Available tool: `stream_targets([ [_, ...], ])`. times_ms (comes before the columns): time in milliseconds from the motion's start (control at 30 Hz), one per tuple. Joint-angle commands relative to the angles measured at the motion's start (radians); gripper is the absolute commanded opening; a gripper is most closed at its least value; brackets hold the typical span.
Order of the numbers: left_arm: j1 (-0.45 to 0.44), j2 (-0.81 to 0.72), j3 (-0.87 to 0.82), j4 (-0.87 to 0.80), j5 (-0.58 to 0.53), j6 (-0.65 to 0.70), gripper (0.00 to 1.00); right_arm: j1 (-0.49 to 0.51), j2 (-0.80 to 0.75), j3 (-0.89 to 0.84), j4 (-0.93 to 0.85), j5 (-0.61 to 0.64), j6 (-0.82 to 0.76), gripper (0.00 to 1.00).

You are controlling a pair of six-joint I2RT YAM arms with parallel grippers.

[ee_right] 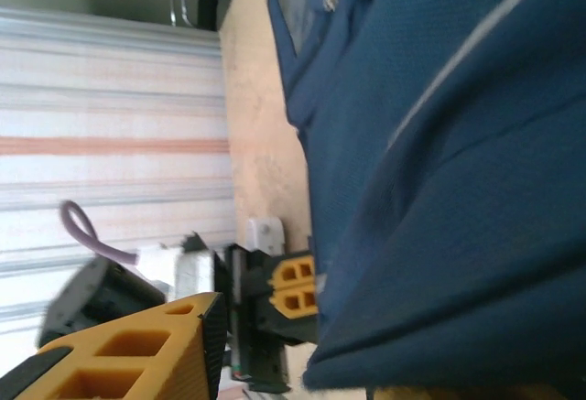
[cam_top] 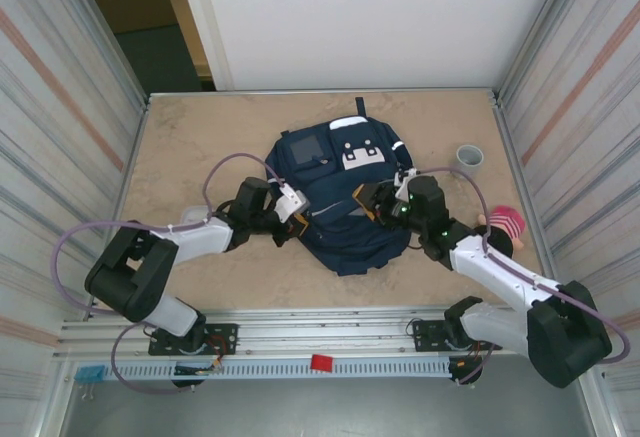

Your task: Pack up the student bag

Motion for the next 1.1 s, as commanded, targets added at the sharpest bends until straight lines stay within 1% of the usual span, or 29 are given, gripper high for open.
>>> stream_targets([
  [0, -0.015, -0.041, -0.006, 0.018, 0.055, -0.023, 0.00, 0.057, -0.008, -0.049, 0.042, 0.094, 0.042, 0.42],
  [100, -0.017, -0.047, -0.002, 0.014, 0.057, -0.033, 0.00, 0.097, 0.038, -0.061, 0.101, 0.122, 0.057, 0.40],
  [367, -0.032, -0.072, 0.006, -0.015, 0.065, -0.038, 0.00, 0.172, 0.197, -0.043, 0.258, 0.174, 0.098, 0.29],
  [433, -0.039, -0.078, 0.008, -0.029, 0.065, -0.036, 0.00, 0.180, 0.222, -0.039, 0.294, 0.184, 0.104, 0.24],
  [567, -0.063, -0.100, 0.010, -0.074, 0.062, -0.034, 0.00, 0.178, 0.251, -0.014, 0.318, 0.203, 0.083, 0.08],
  [633, -0.082, -0.115, 0.008, -0.095, 0.062, -0.040, 0.00, 0.170, 0.266, 0.015, 0.310, 0.200, 0.062, 0.04],
  [767, -0.143, -0.145, 0.006, -0.109, 0.072, -0.057, 0.00, 0.158, 0.320, 0.070, 0.327, 0.174, 0.048, 0.01],
  [900, -0.208, -0.133, 0.023, -0.113, 0.055, -0.081, 0.00, 0.157, 0.368, 0.110, 0.365, 0.146, 0.056, 0.00],
  [1067, -0.268, -0.104, 0.054, -0.081, 0.058, -0.118, 0.00, 0.159, 0.365, 0.118, 0.361, 0.146, 0.055, 0.00],
])
